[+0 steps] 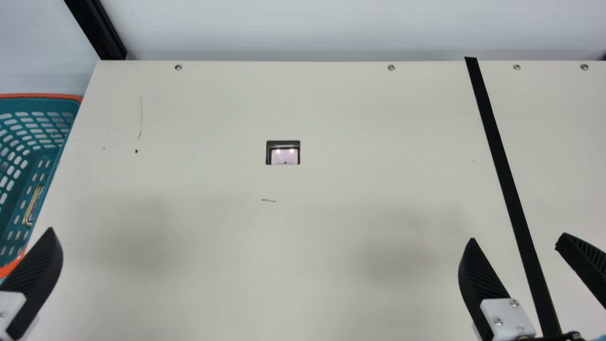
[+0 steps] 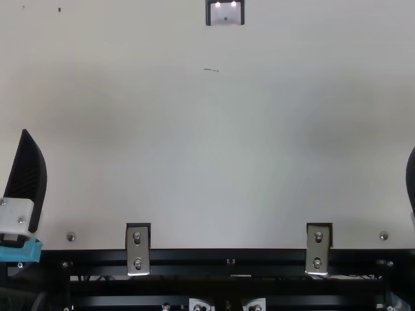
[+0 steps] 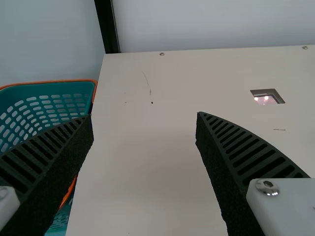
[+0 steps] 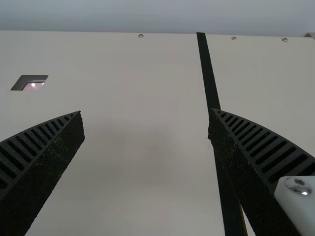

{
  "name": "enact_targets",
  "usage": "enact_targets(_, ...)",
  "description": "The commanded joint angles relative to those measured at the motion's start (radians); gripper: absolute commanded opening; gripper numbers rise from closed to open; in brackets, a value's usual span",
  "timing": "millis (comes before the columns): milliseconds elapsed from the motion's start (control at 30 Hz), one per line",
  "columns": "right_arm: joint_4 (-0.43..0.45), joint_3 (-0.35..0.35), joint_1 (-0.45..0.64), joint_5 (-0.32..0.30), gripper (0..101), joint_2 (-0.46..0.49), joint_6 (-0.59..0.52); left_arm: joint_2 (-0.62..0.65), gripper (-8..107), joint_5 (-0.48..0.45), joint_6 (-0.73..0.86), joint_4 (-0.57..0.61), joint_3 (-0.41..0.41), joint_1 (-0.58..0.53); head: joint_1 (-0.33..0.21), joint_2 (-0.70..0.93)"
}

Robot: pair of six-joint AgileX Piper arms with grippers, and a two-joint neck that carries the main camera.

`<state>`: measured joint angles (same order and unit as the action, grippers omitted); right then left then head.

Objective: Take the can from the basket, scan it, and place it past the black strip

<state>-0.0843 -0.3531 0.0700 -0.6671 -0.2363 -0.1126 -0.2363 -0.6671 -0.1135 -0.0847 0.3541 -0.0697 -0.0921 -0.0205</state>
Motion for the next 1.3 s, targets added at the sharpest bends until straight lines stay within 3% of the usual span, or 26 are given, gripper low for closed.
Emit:
enact_targets(0, 0.000, 0.000, 0.000, 0.000, 101, 0.000, 0.000, 0.000, 90, 0.000, 0.000, 0.000, 0.000, 0.000, -0.044, 0.008)
enact_targets(1267, 0.000, 0.000, 0.000, 0.000, 101, 0.000, 0.000, 0.000, 90, 0.000, 0.000, 0.000, 0.000, 0.000, -0.044, 0.008)
